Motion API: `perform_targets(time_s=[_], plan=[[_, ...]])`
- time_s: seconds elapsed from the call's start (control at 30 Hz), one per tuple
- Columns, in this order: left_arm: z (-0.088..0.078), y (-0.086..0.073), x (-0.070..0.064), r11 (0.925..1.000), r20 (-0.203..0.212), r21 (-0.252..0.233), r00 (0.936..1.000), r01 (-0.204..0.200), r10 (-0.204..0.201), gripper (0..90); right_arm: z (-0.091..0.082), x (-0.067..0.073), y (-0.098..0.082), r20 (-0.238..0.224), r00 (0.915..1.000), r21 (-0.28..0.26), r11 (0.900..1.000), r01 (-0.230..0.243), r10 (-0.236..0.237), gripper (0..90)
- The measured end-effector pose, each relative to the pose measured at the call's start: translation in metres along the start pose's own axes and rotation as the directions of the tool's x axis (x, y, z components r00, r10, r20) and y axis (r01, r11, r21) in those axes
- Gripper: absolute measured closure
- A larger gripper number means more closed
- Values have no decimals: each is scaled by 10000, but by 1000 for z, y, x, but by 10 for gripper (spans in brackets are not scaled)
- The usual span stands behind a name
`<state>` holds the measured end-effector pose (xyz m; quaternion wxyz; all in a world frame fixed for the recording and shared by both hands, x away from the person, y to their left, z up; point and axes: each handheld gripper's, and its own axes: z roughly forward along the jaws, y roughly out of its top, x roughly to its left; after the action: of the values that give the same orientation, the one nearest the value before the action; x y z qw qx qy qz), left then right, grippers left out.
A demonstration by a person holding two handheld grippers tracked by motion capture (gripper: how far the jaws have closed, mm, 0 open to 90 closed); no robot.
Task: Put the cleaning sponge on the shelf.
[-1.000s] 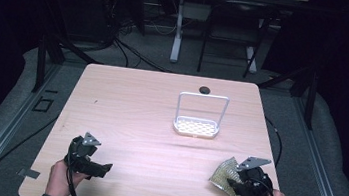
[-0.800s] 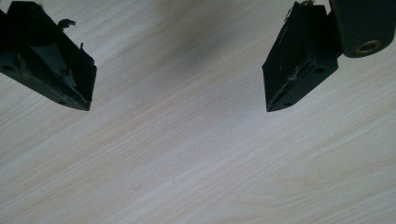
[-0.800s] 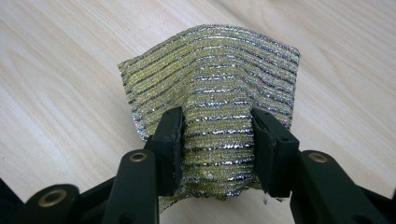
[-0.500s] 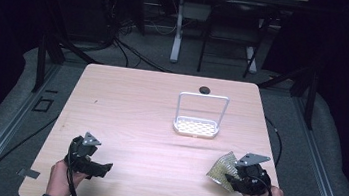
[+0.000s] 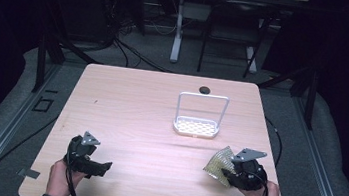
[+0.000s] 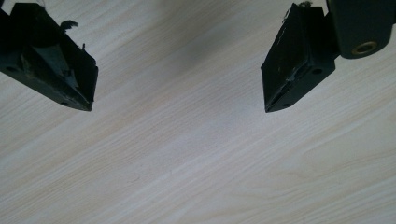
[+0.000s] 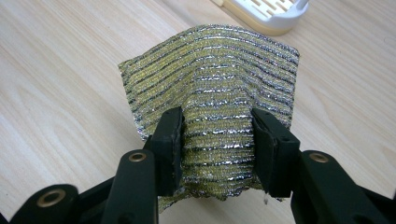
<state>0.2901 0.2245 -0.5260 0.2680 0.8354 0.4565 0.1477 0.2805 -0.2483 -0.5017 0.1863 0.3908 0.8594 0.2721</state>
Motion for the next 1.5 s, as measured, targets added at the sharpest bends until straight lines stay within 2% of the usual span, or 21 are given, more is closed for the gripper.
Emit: perform_targets(time_s=[0.13,0.33,0.6,1.07,1.5], plan=[[0,0,-1,10000,-32,6,10000,-85,85,110,1,1,5,-10,10000,-100,9999,78,-79,565],[0,0,1,10000,-30,-75,10000,-4,3,111,2,3,12,91,9998,-329,9993,154,-151,564],[0,0,1,10000,-66,-49,10000,24,-24,115,6,10,23,125,9987,-568,9971,497,-491,564],[0,0,1,9999,-66,-105,10000,-25,24,116,5,13,33,166,9983,-878,9945,571,-558,562],[-2,0,1,9999,-48,-122,10000,-52,51,115,12,14,43,197,9978,-993,9929,653,-637,563]])
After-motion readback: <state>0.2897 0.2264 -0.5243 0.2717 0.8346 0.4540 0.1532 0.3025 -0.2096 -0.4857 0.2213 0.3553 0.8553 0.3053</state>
